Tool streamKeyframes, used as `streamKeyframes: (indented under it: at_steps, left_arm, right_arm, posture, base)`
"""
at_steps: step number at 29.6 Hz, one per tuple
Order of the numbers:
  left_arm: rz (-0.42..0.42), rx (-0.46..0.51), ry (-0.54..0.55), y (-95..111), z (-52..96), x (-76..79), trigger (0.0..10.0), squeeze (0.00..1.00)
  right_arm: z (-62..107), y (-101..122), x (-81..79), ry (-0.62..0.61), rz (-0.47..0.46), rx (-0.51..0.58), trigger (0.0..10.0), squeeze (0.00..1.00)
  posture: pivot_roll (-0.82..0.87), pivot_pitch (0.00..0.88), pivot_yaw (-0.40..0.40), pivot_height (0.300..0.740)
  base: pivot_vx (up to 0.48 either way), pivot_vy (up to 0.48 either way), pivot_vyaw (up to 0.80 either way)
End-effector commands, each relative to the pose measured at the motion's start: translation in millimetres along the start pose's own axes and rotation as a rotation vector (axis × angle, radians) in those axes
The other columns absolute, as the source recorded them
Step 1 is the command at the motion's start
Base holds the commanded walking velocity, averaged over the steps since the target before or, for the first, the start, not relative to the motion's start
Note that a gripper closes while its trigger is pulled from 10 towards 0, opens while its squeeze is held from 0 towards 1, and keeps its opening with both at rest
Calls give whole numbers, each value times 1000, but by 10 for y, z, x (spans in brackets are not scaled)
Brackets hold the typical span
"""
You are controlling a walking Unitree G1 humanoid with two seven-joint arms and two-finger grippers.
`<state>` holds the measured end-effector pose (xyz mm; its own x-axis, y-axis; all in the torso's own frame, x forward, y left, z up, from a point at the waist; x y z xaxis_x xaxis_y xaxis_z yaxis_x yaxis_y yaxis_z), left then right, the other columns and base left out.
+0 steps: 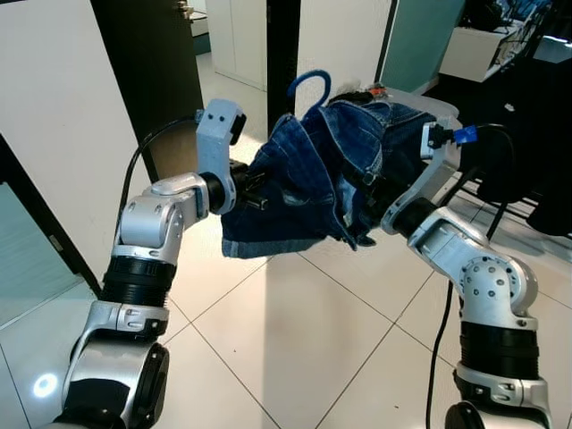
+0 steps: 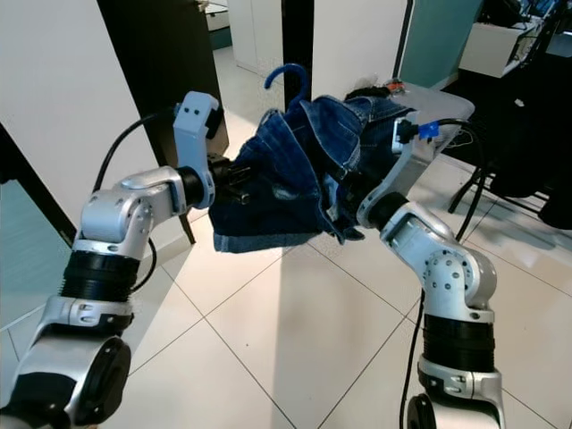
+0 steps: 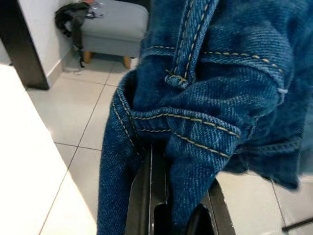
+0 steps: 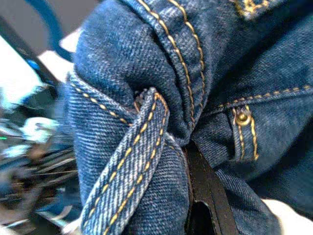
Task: Hang hanger
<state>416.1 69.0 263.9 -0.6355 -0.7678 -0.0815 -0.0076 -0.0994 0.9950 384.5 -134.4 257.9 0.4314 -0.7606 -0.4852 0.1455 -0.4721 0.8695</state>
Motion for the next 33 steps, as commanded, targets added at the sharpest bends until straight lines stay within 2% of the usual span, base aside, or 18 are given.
streamKeyframes:
  at_steps: [1,3,4,8,13,15,16,19,20,21,23,24,27,29,30,31,32,33]
  left_arm:
    - [-64,79,-31,205,57,28,10000,0]
    - [-78,82,-33,214,76,17,10000,0]
    - [-83,81,-27,224,98,-15,10000,0]
    - [-110,88,-1,274,197,-184,10000,0]
    - [-119,84,27,283,263,-315,10000,0]
    - [-130,72,40,258,282,-366,10000,0]
    - [-130,72,40,258,282,-366,10000,0]
    - [-153,54,46,211,296,-407,10000,0]
    - [-153,54,46,211,296,-407,10000,0]
    - [-182,35,43,168,293,-407,10000,0]
    - [-182,35,43,168,293,-407,10000,0]
    - [-230,6,32,98,291,-397,10000,0]
    - [-274,-23,22,30,289,-390,10000,0]
    - [-315,-67,-12,-83,287,-361,10000,0]
    - [-354,-67,-73,-101,312,-277,10000,0]
    - [-354,-67,-73,-101,312,-277,10000,0]
    - [-393,-67,-138,-117,344,-189,10000,0]
    - [-432,-66,-194,-129,378,-113,10000,0]
  right_arm:
    - [15,-63,97,-40,16,-20,10000,43]
    - [40,-31,171,-67,17,-10,10000,43]
    - [76,0,246,-92,18,-2,10000,1000]
    - [244,44,393,-116,87,-33,10000,1000]
    - [414,68,288,-3,183,-88,10000,1000]
    - [538,88,166,97,249,-109,10000,1000]
    - [538,88,166,97,249,-109,10000,1000]
    - [812,123,-150,314,371,-130,10000,1000]
    - [812,123,-150,314,371,-130,10000,1000]
    - [942,214,-302,411,385,-98,10000,1000]
    - [942,214,-302,411,385,-98,10000,1000]
    - [1076,356,-448,500,394,-44,10000,1000]
    - [1191,498,-565,574,387,14,10000,1000]
    - [1415,784,-795,715,367,142,10000,1000]
    - [1430,866,-760,688,409,159,10000,969]
    - [1430,866,-760,688,409,159,10000,969]
    - [1416,905,-687,644,454,151,10000,145]
    - [1396,910,-612,604,487,127,10000,145]
  posture:
    - [-6,80,5,740]
    - [-6,80,5,740]
    - [-7,80,4,740]
    - [-6,84,2,740]
    - [-6,87,3,740]
    - [-10,89,3,740]
    - [-10,89,3,740]
    - [-13,89,3,740]
    - [-13,89,3,740]
    - [-14,89,1,740]
    - [-14,89,1,740]
    - [-15,88,1,740]
    - [-18,87,1,740]
    - [-19,83,1,740]
    - [-20,79,3,740]
    - [-20,79,3,740]
    - [-19,76,3,740]
    - [-19,76,3,740]
  base:
    - [0,0,0]
    - [0,0,0]
    - [0,0,0]
    - [0,0,0]
    - [0,0,0]
    - [0,0,0]
    - [0,0,0]
    - [0,0,0]
    - [0,0,0]
    - [0,0,0]
    - [0,0,0]
    - [0,0,0]
    - [0,0,0]
    - [0,0,0]
    - [0,0,0]
    - [0,0,0]
    - [0,0,0]
    - [0,0,0]
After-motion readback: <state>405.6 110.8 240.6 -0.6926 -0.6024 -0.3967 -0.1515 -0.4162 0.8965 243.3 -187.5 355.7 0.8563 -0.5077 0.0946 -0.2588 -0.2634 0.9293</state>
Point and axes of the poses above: a point about 5 cm out from each wrist's last joint towards the gripper, its own z axis pointing back from the gripper into the wrist, its own y axis along the axis of the wrist's last joint, x = y × z, the point moved 6 cm from there along -z, pointing out of the wrist towards the gripper, and after that the axes turned 5 degrees about -z, right-handed, at the moved point
